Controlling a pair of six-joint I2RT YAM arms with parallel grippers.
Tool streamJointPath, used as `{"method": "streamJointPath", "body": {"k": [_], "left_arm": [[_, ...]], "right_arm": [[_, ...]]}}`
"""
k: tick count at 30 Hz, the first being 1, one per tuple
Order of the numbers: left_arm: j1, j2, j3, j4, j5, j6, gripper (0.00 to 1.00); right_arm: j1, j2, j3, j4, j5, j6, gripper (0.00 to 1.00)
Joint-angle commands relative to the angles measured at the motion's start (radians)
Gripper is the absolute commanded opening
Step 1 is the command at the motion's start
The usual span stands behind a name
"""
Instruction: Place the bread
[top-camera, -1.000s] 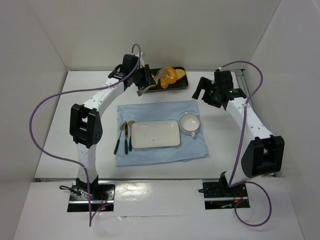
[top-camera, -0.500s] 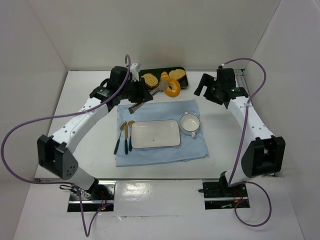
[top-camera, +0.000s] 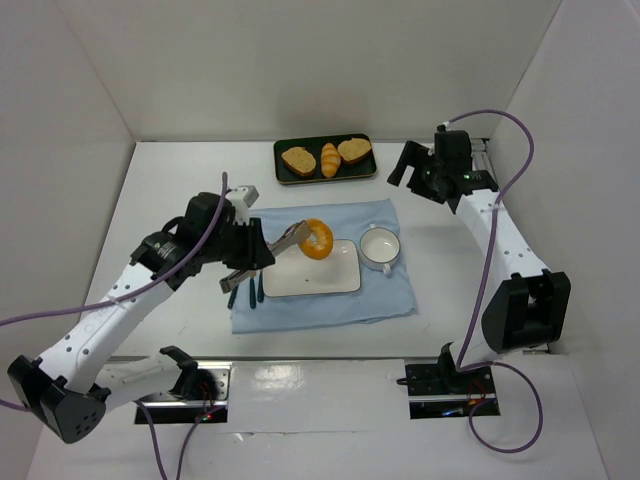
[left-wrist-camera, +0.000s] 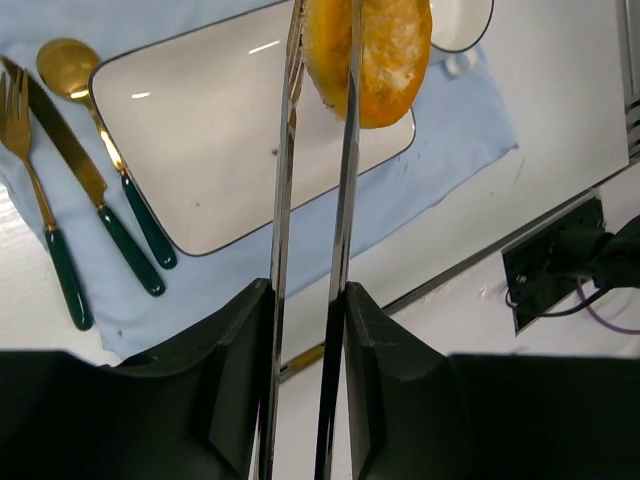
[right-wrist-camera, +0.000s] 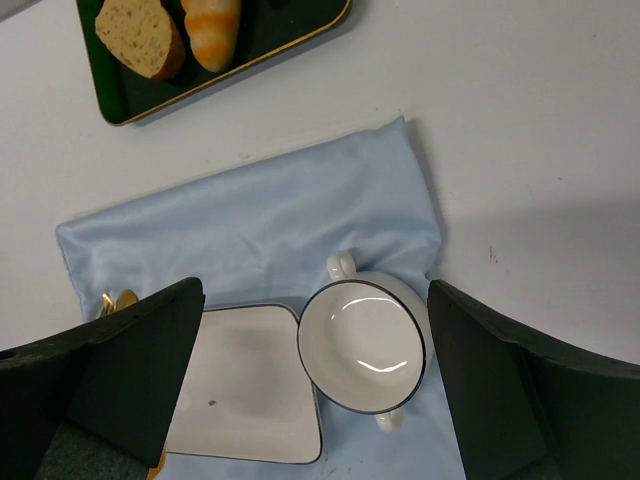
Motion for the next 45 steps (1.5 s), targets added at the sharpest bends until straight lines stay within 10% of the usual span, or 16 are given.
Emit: {"method": "streamJointPath", "body": {"k": [1, 25, 36, 45], "left_arm": [[-0.011, -0.052, -0.044, -0.017, -0.020, -0.012, 0.45], [-0.068, 0.027, -0.213, 0.098, -0.092, -0.021, 0.45], [-0.068, 0.027, -0.204, 0.079, -0.122, -0.003, 0.71], [-0.068, -0.016, -0.195, 0.041, -0.171, -0.012, 0.71]], "right_arm": [[-0.006, -0.009, 0.053, 0.022, -0.006, -0.019, 1.00], [0.037, -0.100, -0.022, -0.007, 0.012, -0.009, 1.00], [0.046, -0.100, -0.020, 0.002, -0.007, 0.009, 1.00], [0.055, -0.100, -0.020, 0.021, -0.026, 0.018, 1.00]]}}
